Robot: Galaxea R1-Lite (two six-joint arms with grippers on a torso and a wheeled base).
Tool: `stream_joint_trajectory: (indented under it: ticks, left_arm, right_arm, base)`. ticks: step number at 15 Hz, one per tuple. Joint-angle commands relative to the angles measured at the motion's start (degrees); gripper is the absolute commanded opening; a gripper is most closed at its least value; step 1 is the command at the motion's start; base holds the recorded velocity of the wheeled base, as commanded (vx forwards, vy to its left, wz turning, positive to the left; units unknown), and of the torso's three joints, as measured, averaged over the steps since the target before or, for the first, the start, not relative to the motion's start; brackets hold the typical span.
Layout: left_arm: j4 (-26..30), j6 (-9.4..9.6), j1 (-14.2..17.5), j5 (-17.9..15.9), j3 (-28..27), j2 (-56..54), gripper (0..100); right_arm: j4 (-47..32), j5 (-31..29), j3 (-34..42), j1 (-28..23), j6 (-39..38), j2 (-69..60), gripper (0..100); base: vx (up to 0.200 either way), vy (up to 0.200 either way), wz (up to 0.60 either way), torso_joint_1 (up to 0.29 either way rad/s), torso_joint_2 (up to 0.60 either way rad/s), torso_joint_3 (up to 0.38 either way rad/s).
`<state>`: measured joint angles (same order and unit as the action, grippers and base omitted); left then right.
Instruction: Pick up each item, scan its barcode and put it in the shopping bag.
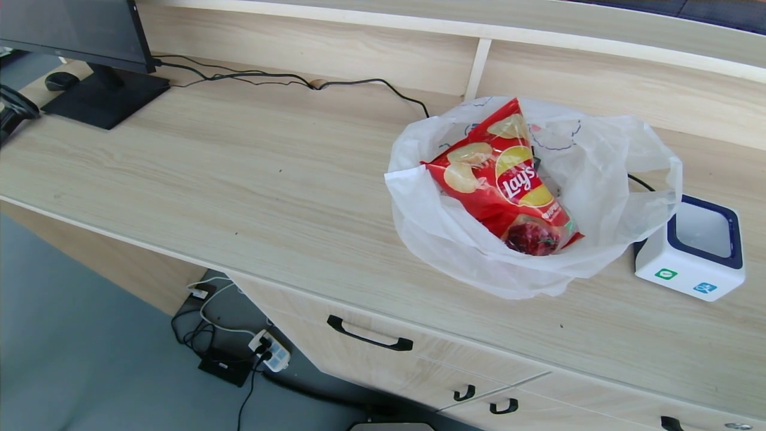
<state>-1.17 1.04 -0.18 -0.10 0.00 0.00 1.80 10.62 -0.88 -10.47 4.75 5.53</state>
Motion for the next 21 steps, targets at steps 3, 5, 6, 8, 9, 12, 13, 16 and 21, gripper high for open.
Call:
stream_joint_trajectory:
  ticks: [3, 5, 6, 8, 9, 12, 13, 16, 21]
  left_arm:
    - [-0.1, 0.11, 0.0, 0.0, 0.0, 0.1, 100]
    - [-0.1, 0.19, 0.0, 0.0, 0.0, 0.1, 100]
    - [-0.1, 0.19, 0.0, 0.0, 0.0, 0.1, 100]
    - [-0.2, 0.19, 0.0, 0.0, 0.0, 0.1, 100]
    - [-0.3, 0.11, 0.0, 0.0, 0.0, 0.1, 100]
    - [-0.3, 0.11, 0.0, 0.0, 0.0, 0.1, 100]
    - [-0.3, 0.11, 0.0, 0.0, 0.0, 0.1, 100]
    - [-0.3, 0.02, 0.0, 0.0, 0.0, 0.1, 100]
    - [-0.3, -0.07, 0.0, 0.0, 0.0, 0.1, 100]
  right_arm:
    - [0.0, 1.9, 0.5, 3.4, -1.2, 3.0, 100]
    - [-0.1, 2.0, 0.5, 6.3, -1.4, 4.7, 100]
    - [-0.4, 2.3, 0.4, 9.4, -0.6, -0.2, 100]
    - [-0.2, 2.1, 0.4, 11.3, -2.5, -4.1, 100]
    - [-0.1, 2.0, 0.4, 10.6, -4.0, -5.4, 100]
    - [0.7, -1.0, 0.7, 10.6, -5.2, -5.4, 100]
    - [1.1, -2.3, 0.9, 10.6, -4.9, -5.4, 100]
    - [1.3, -5.2, 0.9, 10.6, -5.4, -5.5, 100]
    - [2.2, -11.5, 0.8, 10.6, 2.2, -5.5, 100]
  base:
    - [0.0, 0.0, 0.0, 0.0, 0.0, 0.0]
    - [0.0, 0.0, 0.0, 0.0, 0.0, 0.0]
    - [0.0, 0.0, 0.0, 0.0, 0.0, 0.0]
    - [0.0, 0.0, 0.0, 0.0, 0.0, 0.0]
    - [0.0, 0.0, 0.0, 0.0, 0.0, 0.0]
    - [0.0, 0.0, 0.0, 0.0, 0.0, 0.0]
    - [0.0, 0.0, 0.0, 0.0, 0.0, 0.0]
    - [0.0, 0.0, 0.0, 0.0, 0.0, 0.0]
    - [0.0, 0.0, 0.0, 0.0, 0.0, 0.0]
